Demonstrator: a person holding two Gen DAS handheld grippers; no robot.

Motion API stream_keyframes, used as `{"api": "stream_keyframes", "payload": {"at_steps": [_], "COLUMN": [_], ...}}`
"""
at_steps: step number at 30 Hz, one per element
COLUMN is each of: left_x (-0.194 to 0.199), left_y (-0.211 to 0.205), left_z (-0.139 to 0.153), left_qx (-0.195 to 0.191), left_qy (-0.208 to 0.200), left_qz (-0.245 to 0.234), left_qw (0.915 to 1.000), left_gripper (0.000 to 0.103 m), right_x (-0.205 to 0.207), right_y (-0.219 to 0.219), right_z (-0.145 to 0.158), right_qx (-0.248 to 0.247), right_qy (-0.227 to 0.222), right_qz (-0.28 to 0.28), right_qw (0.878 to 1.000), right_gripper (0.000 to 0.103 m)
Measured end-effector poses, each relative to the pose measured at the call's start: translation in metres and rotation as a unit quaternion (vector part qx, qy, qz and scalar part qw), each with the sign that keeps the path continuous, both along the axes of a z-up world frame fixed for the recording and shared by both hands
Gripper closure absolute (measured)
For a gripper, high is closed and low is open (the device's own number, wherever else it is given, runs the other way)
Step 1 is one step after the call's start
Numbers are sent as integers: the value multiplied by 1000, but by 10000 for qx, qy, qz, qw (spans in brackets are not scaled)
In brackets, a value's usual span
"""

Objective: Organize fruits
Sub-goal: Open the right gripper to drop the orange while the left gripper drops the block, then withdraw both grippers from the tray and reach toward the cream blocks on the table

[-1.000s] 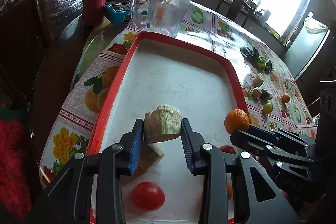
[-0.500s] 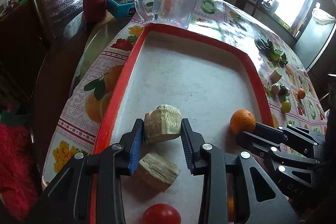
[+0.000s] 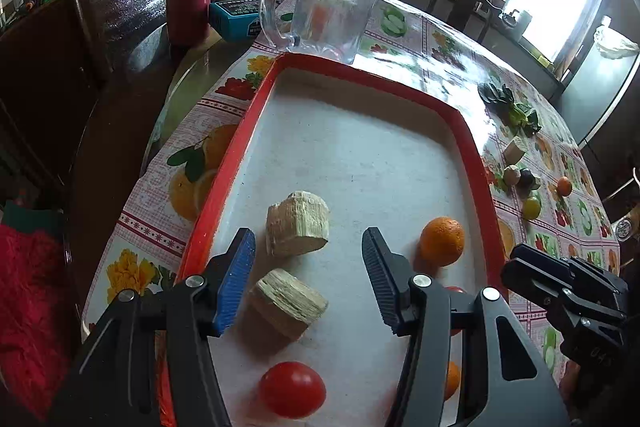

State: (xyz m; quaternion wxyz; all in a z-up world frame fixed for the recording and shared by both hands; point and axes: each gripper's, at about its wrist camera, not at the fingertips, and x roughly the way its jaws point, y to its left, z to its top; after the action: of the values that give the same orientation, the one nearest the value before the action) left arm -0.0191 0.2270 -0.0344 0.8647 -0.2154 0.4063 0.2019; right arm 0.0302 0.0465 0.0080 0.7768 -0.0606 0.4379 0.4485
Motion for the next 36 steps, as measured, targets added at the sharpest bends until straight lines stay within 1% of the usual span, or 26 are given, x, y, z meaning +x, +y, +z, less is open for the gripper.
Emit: {"api": "stream_keyframes", "payload": {"at_steps": [5, 10, 19, 28, 36], "left_x": [3, 14, 38, 68, 113], "left_y": [-20, -48, -93, -122, -130], "left_z": [10, 21, 31, 29, 22], "left_qx": [34, 165, 312, 433, 413], "left_qy": [-105, -170, -178, -99, 53], "left_qz": [-146, -438, -930, -1287, -1578], "left_qw": [9998, 9988, 9950, 9907, 9866], "left_gripper": [49, 49, 49, 49, 49], "right_x": [7, 18, 40, 76, 110], "right_y": [-38, -71, -115, -131, -124], "right_z": [1, -4, -7, -18, -23], "right_qx": [83, 71, 52, -238, -379], "right_qy": [41, 105, 87, -14, -166], "right_qz": [-333, -665, -1082, -1312, -1237], "right_qw": [9994, 9977, 9941, 9911, 9915], "right_gripper": [69, 69, 69, 69, 69]}}
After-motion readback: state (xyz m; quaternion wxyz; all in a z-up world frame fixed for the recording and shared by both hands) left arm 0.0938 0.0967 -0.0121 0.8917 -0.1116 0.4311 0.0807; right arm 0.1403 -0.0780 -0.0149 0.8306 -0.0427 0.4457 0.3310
